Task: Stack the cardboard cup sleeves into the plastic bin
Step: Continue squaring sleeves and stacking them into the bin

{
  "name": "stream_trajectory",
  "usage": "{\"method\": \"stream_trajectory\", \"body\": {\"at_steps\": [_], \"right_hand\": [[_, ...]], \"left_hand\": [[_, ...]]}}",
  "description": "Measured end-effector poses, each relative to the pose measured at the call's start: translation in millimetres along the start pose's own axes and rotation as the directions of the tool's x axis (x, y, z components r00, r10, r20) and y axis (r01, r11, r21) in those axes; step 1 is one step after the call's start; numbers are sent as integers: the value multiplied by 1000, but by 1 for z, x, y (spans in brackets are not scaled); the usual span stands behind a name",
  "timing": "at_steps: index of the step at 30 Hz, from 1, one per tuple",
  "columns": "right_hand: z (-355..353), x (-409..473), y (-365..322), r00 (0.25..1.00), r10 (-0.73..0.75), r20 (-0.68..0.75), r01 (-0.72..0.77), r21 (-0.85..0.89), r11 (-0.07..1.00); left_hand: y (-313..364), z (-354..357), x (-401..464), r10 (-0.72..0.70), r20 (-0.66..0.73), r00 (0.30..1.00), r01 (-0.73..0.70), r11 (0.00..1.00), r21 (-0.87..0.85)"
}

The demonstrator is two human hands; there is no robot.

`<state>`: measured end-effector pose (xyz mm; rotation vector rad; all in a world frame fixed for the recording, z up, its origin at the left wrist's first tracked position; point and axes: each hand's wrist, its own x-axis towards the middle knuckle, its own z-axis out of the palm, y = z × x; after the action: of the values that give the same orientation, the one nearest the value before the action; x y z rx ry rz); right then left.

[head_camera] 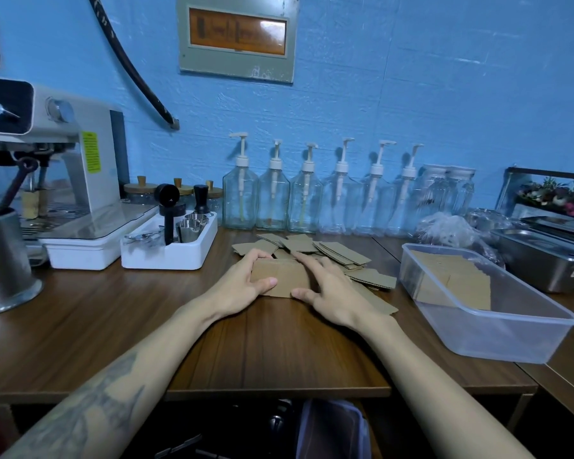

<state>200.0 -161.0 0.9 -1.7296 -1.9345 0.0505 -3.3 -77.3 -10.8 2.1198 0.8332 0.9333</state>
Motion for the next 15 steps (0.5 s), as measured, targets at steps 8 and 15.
{"method": "stream_trajectory", "body": {"at_steps": [8,15], "right_hand": [[-31,-28,25,976,190,-103,-202,-121,972],[-44,-48,42,898,430,-91,-435,-317,843]], "left_hand": [[-2,-1,1,-29,15,999,29,999,14],[-2,-1,1,-40,47,998,41,999,-26]]}}
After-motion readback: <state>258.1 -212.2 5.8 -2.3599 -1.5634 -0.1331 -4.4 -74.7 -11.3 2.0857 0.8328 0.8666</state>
